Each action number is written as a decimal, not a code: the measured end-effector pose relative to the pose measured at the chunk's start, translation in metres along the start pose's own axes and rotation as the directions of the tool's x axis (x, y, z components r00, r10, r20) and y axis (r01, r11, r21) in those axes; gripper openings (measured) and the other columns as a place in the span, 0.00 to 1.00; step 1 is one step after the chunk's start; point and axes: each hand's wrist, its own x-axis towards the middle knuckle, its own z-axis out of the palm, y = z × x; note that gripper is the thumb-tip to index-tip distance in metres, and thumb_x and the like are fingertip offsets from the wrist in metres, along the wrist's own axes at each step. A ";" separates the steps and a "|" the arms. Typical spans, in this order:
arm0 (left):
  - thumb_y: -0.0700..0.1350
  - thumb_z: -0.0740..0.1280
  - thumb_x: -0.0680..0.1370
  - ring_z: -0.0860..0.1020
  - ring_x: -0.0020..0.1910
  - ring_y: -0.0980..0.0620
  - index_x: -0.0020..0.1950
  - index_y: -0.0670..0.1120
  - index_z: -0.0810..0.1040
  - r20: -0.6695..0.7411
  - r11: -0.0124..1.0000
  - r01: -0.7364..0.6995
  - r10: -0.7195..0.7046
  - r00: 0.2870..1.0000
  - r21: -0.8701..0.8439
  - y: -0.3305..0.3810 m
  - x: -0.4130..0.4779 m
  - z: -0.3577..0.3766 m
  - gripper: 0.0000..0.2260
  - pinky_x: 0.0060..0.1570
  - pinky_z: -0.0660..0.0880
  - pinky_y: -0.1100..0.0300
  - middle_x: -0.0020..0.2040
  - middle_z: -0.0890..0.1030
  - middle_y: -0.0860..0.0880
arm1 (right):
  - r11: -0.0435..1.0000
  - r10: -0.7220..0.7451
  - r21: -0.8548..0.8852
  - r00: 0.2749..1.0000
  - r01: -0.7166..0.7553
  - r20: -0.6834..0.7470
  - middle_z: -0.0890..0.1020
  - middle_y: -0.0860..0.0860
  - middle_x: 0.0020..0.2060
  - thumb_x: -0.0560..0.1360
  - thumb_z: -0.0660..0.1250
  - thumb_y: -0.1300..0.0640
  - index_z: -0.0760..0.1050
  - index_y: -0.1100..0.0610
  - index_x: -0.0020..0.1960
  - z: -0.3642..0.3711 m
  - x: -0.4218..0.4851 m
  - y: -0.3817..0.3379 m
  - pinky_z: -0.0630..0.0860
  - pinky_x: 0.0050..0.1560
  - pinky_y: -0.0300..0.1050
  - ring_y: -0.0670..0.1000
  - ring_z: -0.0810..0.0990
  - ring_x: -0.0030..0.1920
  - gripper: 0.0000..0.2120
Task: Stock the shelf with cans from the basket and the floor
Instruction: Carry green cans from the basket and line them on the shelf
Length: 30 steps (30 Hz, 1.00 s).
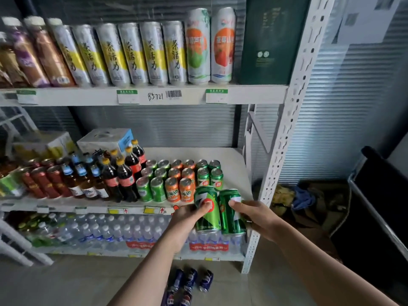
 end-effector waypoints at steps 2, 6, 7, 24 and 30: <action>0.57 0.74 0.71 0.78 0.62 0.55 0.62 0.52 0.79 0.025 1.000 0.016 -0.017 1.000 0.020 0.004 0.027 -0.013 0.22 0.68 0.68 0.54 0.57 0.84 0.57 | 1.000 -0.002 -0.031 0.999 0.000 -0.053 0.79 0.55 0.36 0.60 0.80 0.39 0.82 0.60 0.48 0.002 0.028 -0.001 0.73 0.42 0.49 0.55 0.77 0.38 0.28; 0.59 0.73 0.69 0.79 0.58 0.61 0.59 0.54 0.80 0.073 0.994 0.053 -0.060 0.996 0.093 0.002 0.082 -0.032 0.21 0.58 0.69 0.61 0.56 0.84 0.58 | 0.999 -0.024 0.033 0.993 0.028 -0.115 0.86 0.59 0.49 0.70 0.76 0.53 0.82 0.62 0.52 0.003 0.076 -0.004 0.82 0.47 0.48 0.55 0.86 0.49 0.15; 0.59 0.73 0.69 0.80 0.56 0.61 0.57 0.53 0.80 0.078 0.993 0.056 -0.064 0.995 0.103 -0.001 0.093 -0.034 0.20 0.54 0.70 0.63 0.54 0.84 0.58 | 0.998 -0.026 0.057 0.993 0.033 -0.118 0.86 0.58 0.47 0.72 0.75 0.57 0.82 0.63 0.52 0.003 0.086 -0.005 0.82 0.43 0.44 0.53 0.86 0.45 0.13; 0.56 0.80 0.60 0.83 0.53 0.53 0.56 0.55 0.79 -0.192 0.989 -0.001 0.029 0.981 0.145 -0.121 0.245 -0.030 0.26 0.54 0.80 0.50 0.55 0.84 0.52 | 0.977 -0.206 0.022 0.966 0.211 -0.156 0.86 0.56 0.49 0.69 0.75 0.64 0.79 0.58 0.58 -0.043 0.242 0.067 0.82 0.46 0.45 0.53 0.85 0.50 0.18; 0.50 0.79 0.58 0.83 0.48 0.56 0.53 0.54 0.79 -0.284 0.990 -0.039 0.075 0.956 0.132 -0.159 0.273 -0.024 0.24 0.51 0.80 0.53 0.51 0.85 0.52 | 0.961 -0.276 -0.061 0.952 0.270 -0.134 0.87 0.51 0.44 0.67 0.77 0.64 0.78 0.53 0.57 -0.054 0.275 0.098 0.79 0.38 0.39 0.46 0.84 0.41 0.21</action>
